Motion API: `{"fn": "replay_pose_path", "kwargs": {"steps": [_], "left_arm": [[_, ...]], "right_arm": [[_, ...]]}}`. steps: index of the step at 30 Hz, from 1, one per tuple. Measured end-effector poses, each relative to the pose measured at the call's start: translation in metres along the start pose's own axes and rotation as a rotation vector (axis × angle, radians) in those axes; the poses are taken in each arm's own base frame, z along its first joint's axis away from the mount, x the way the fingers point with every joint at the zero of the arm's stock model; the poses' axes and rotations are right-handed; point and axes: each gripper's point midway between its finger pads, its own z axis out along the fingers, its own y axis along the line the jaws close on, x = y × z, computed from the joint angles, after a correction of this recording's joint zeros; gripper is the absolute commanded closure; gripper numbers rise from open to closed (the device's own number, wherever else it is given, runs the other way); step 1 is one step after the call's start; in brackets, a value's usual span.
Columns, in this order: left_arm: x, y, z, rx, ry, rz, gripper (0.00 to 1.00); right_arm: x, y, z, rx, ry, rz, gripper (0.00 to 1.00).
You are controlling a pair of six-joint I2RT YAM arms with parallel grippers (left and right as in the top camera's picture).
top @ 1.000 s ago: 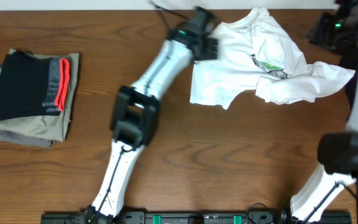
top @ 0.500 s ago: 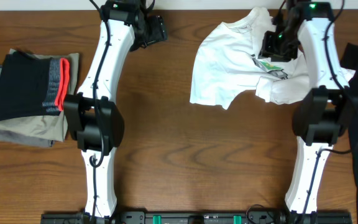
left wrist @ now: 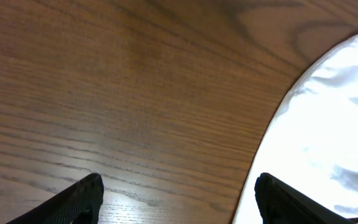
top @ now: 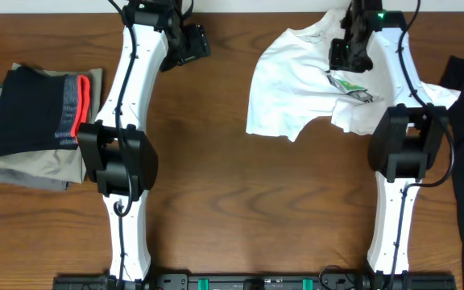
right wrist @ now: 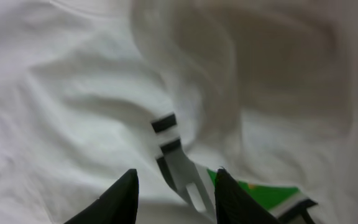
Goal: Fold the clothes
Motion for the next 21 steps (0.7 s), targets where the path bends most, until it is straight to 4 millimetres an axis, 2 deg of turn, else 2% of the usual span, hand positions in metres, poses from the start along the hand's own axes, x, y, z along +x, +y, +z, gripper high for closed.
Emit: {"fn": "replay_pose_path", "kwargs": {"steps": [5,12,21], "left_arm": [[0.004,0.002,0.000,-0.007,0.015,-0.001,0.20],[0.006,0.003,0.000,-0.011,0.023,0.018,0.20],[0.006,0.003,0.000,-0.012,0.025,0.027,0.20]], "right_arm": [[-0.002,0.005,0.003,0.029,-0.017,-0.017,0.61],[0.004,-0.006,0.021,0.091,0.010,-0.015,0.60],[-0.004,-0.012,0.023,0.125,-0.027,-0.005,0.63]]}}
